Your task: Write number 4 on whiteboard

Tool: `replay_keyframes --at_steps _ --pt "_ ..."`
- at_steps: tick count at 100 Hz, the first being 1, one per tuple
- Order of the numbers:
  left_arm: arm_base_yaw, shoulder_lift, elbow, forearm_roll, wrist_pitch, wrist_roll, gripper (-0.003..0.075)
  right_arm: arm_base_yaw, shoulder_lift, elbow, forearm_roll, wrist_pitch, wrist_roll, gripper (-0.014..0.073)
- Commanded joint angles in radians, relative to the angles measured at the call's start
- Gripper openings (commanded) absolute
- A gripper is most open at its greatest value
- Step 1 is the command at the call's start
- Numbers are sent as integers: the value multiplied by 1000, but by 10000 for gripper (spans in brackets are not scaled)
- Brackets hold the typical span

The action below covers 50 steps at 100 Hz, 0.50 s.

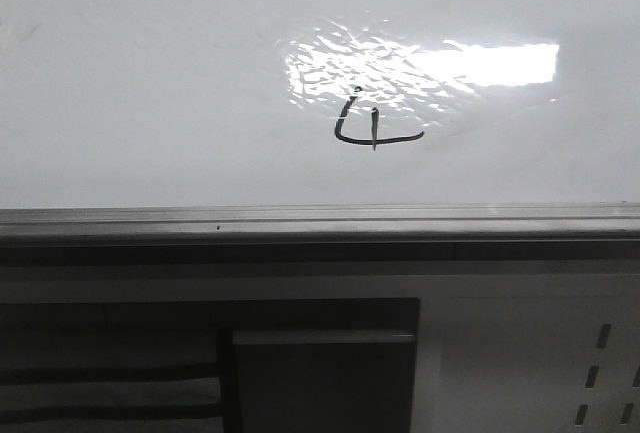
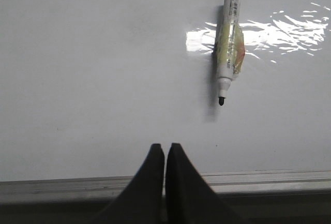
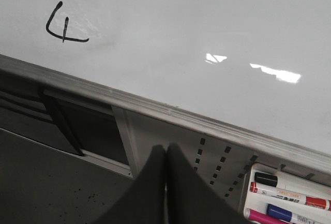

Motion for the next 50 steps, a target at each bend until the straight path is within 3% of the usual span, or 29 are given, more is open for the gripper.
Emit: replay_keyframes --at_steps 1,23,50 --pt "0 -28 28 -11 -73 -2 -20 -2 5 -22 -13 -69 0 -71" --pt "0 -28 28 -11 -73 -2 -20 -64 -63 81 -6 -97 0 -71" --pt "0 -28 28 -11 -73 -2 -20 -265 -314 363 12 -424 0 -71"
